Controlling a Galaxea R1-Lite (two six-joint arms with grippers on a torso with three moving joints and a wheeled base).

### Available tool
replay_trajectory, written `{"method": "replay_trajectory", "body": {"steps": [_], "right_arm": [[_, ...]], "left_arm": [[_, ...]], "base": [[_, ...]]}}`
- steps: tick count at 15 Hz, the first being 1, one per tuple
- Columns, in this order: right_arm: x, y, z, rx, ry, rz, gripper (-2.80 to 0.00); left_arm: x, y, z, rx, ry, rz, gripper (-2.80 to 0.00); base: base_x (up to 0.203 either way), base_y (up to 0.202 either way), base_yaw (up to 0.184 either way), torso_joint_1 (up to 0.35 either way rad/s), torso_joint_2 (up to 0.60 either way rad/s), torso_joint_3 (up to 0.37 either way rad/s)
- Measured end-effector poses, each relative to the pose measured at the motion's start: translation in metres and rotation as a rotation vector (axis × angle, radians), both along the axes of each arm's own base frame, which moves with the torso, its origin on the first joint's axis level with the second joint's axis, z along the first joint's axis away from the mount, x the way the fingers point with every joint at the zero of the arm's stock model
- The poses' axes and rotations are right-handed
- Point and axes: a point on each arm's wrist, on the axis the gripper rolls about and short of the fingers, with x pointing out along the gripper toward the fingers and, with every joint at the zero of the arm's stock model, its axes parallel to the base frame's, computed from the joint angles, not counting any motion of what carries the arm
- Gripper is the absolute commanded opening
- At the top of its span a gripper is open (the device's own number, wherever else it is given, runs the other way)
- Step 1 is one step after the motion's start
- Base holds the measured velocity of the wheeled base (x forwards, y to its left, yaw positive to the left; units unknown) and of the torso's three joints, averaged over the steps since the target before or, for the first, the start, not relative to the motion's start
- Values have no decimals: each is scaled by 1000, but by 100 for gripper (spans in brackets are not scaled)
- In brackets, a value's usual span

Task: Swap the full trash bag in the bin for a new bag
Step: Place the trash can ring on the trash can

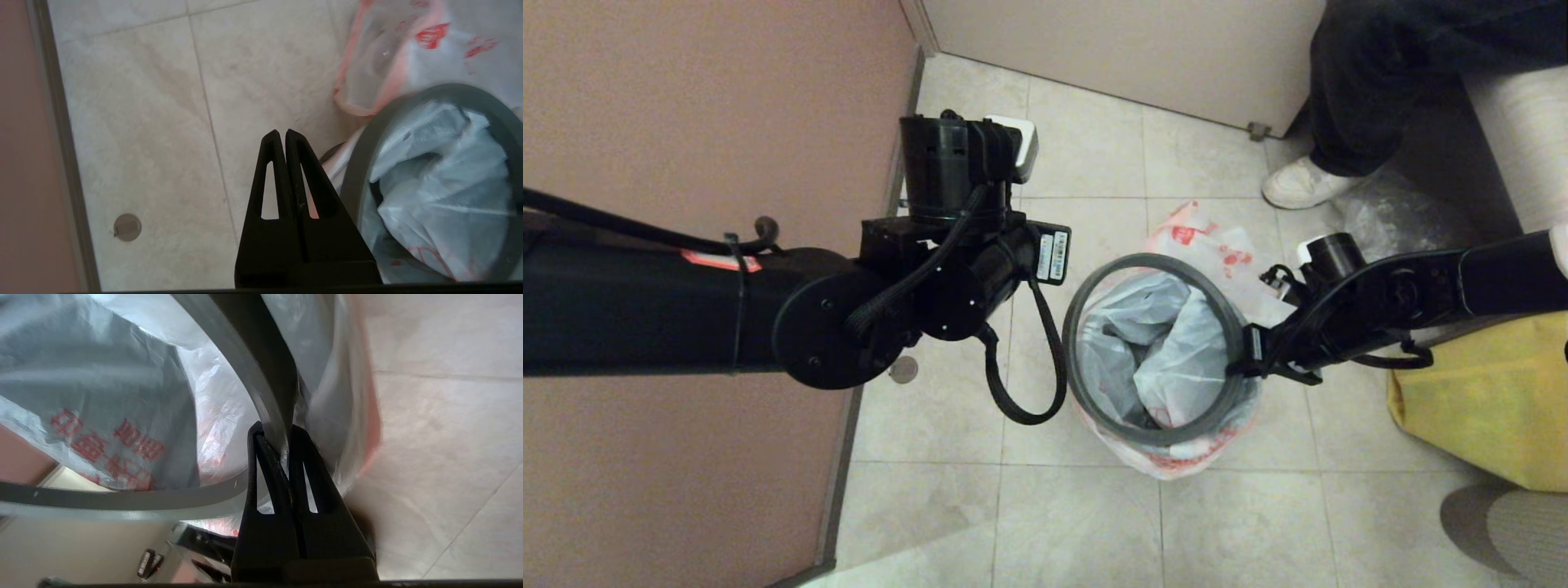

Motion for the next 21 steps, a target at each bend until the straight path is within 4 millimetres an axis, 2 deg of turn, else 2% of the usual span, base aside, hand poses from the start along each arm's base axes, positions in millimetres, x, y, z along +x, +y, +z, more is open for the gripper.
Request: {"method": "replay_trajectory", "body": {"steps": [2,7,10,21], "right_arm": [[-1,-2,1,-6,4,-9,-280],[-25,-4,20,-18,21,-9,-280],[-29,-1,25,-81,-8,-9,-280],[-21,18,10,-228,-40,28,-280]], "left_arm": [[0,0,0,-1,-2,1,-280],[0,0,0,0,0,-1,-280],[0,0,-1,1,1,-1,-280],[-1,-3,-2,6,3,-9,-280]], "base": [[0,0,0,0,0,0],[0,0,0,0,0,0],[0,0,0,0,0,0],[0,0,0,0,0,0]]}}
